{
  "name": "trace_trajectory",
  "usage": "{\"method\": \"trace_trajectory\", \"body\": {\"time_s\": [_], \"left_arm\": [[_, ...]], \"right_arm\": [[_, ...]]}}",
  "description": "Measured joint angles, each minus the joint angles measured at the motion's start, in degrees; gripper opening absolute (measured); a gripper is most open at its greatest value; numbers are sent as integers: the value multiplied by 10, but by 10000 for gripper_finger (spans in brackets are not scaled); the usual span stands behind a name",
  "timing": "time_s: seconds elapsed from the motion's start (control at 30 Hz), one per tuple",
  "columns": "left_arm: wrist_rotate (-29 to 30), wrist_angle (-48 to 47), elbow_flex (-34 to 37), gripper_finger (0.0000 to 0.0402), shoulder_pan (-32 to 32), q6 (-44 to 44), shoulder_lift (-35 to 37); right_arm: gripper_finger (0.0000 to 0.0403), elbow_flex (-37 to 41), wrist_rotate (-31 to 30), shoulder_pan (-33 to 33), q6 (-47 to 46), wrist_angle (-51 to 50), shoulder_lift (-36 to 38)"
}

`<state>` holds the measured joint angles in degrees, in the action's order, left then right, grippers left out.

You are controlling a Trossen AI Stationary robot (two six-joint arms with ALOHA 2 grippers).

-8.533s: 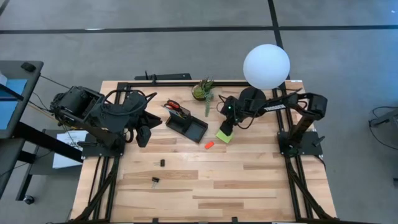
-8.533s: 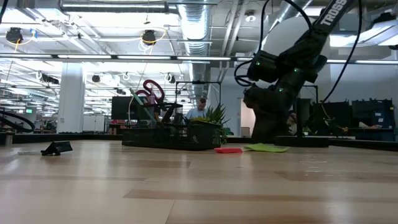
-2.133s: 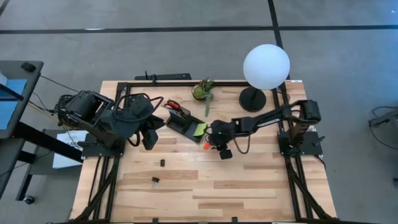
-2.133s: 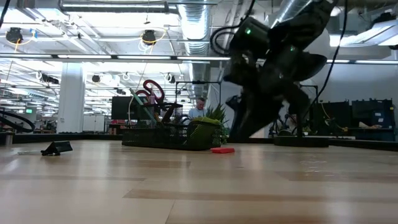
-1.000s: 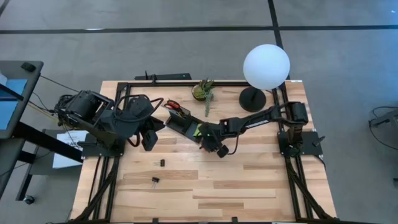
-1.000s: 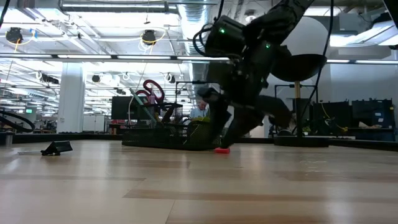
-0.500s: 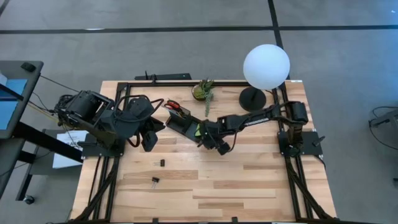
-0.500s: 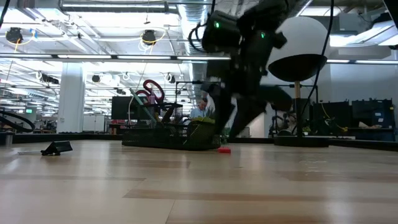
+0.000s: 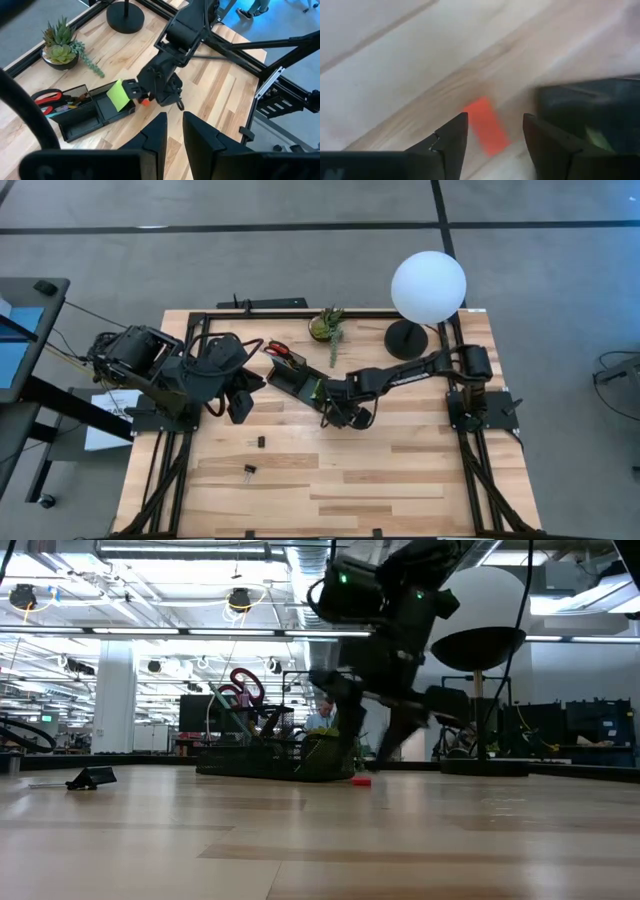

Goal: Pick and place office supplies into organizer
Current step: Put the orange eraser into the black desk organizer

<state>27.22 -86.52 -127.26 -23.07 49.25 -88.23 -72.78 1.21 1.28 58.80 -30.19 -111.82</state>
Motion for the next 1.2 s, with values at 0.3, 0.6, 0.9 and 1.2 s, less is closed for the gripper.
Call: {"method": "trace_trajectory", "body": {"time_s": [0.3, 0.6, 0.9, 1.2], "left_arm": [[0, 0, 0, 56, 0, 0, 0], [1, 0, 0, 56, 0, 0, 0], [1, 2, 0, 56, 0, 0, 0], [1, 12, 0, 56, 0, 0, 0]], "right_arm": [[191, -1, 0, -4, 56, -14, -31], [172, -5, -17, -5, 47, -34, -53], [51, -5, 81, -10, -37, -58, -54], [40, -5, 98, 1, -207, -47, -54]]}}
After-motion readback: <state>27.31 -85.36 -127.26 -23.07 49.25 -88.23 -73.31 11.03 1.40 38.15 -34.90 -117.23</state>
